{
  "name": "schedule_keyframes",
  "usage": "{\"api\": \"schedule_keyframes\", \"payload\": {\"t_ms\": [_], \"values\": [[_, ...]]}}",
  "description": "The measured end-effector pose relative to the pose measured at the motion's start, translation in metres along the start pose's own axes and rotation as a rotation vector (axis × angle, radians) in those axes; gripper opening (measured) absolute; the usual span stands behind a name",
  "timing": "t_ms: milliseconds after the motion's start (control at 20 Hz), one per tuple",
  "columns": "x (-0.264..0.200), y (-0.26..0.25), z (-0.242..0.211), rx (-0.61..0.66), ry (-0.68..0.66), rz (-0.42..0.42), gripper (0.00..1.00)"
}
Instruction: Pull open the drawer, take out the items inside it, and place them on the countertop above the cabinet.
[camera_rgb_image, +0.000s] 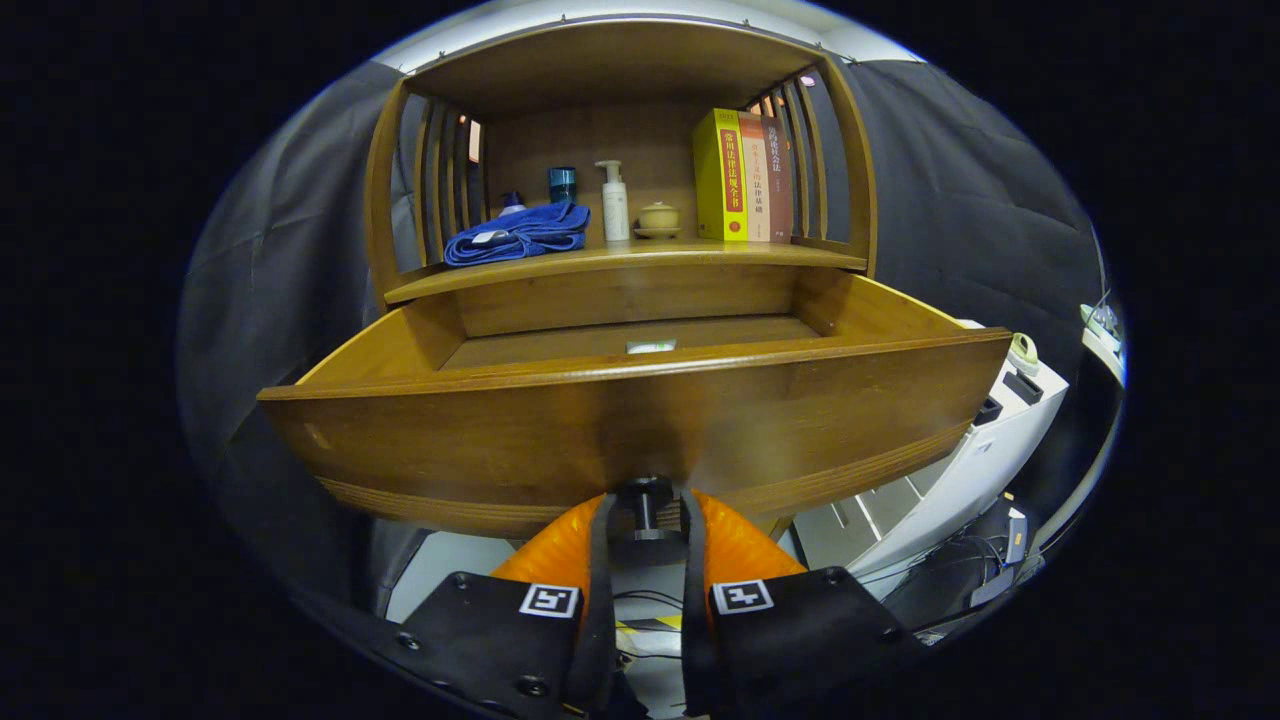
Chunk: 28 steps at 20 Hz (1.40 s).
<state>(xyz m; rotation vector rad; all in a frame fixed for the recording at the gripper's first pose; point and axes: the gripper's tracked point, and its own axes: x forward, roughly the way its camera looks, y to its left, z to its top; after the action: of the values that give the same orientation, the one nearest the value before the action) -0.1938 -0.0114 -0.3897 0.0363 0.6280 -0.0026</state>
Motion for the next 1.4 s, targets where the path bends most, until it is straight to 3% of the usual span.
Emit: {"api": "schedule_keyframes", "payload": {"t_ms": [350,600,900,1150,1400], "values": [[-0.005,-0.002,0.005,0.031,-0.054,0.011,0.35],[-0.014,-0.014,0.023,0.124,-0.102,-0.009,0.57],[-0.061,-0.014,0.089,0.067,-0.2,0.011,0.99],[-0.078,0.004,0.154,0.041,-0.236,0.054,0.99],[-0.049,0.019,0.196,-0.034,-0.209,0.058,0.98]]}}
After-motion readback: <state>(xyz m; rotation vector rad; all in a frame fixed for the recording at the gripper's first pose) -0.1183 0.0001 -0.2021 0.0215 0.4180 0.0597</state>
